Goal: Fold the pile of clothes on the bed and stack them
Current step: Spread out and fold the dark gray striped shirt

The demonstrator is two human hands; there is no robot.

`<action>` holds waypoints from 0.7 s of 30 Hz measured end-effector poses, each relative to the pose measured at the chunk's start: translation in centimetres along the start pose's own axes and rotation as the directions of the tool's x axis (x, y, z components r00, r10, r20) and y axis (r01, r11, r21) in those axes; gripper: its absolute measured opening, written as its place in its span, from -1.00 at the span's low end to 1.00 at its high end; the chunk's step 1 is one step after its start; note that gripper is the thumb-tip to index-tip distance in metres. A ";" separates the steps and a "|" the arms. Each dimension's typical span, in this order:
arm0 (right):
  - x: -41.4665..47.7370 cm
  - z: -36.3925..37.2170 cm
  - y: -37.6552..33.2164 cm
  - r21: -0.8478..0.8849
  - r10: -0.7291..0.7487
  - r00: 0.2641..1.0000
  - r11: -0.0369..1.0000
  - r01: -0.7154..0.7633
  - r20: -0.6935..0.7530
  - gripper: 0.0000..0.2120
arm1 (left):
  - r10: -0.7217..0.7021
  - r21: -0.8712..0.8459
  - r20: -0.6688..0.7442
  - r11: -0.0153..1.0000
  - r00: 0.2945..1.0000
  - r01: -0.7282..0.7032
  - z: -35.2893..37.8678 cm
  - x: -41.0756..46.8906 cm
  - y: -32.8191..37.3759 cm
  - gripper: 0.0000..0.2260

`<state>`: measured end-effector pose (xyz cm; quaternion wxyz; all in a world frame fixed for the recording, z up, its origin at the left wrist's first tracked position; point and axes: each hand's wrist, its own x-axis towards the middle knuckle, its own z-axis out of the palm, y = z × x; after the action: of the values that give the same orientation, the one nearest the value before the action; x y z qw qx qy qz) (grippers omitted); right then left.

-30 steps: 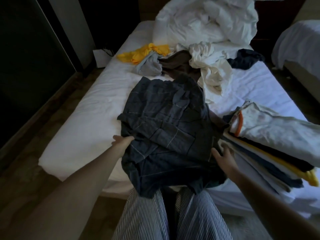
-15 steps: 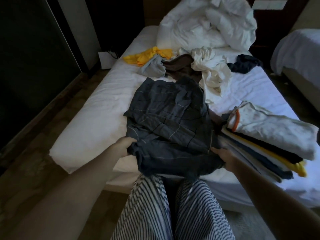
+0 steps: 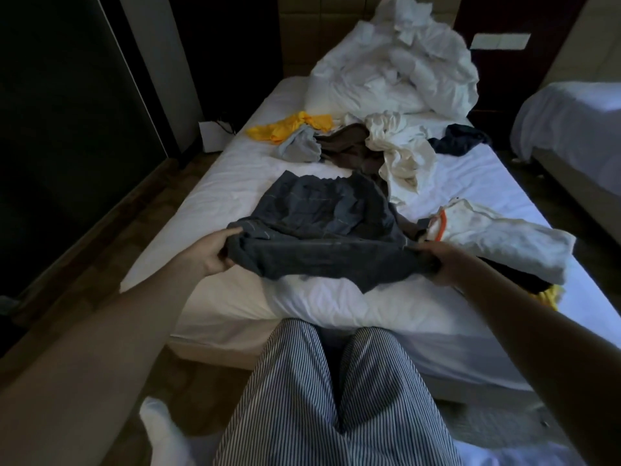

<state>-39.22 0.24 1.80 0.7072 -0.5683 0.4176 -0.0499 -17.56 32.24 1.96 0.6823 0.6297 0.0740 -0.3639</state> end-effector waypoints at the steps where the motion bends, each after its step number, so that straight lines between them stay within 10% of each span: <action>1: -0.3 0.2 -0.4 0.044 -0.039 0.999 0.998 0.039 0.020 -0.76 | 0.011 0.004 -0.014 1.000 1.000 -0.011 0.3 -0.3 0.1 -0.88; 6: -0.3 -0.2 -0.9 0.022 -0.104 0.994 0.994 0.103 0.040 -0.74 | -0.043 0.062 -0.048 0.997 0.998 0.046 0.2 -0.5 0.6 -0.84; 12: 1.0 -2.7 -0.4 -0.216 0.194 0.955 0.966 -0.145 0.226 -0.91 | -0.186 0.521 -0.031 0.836 0.982 0.174 -1.2 -0.9 0.4 -0.87; 16: 2.3 -1.4 -1.5 0.003 0.075 0.969 0.997 -0.078 0.237 -0.51 | -0.120 0.276 -0.056 0.952 0.991 0.131 -0.5 1.4 1.2 -0.89; 19: 3.3 -0.2 -2.8 0.261 -0.083 0.956 0.965 0.007 0.281 -0.56 | -0.115 -0.099 -0.044 0.989 0.992 0.110 0.4 4.0 2.9 -0.87; 21: 4.2 0.9 -4.0 0.322 -0.118 0.986 0.944 0.075 0.116 -0.93 | -0.099 -0.308 -0.037 0.948 0.994 0.083 1.4 5.5 4.3 -0.84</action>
<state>-34.36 -2.74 2.92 0.8122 -0.4694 0.3274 -0.1127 -11.52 28.45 2.65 0.7518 0.5218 0.1761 -0.3626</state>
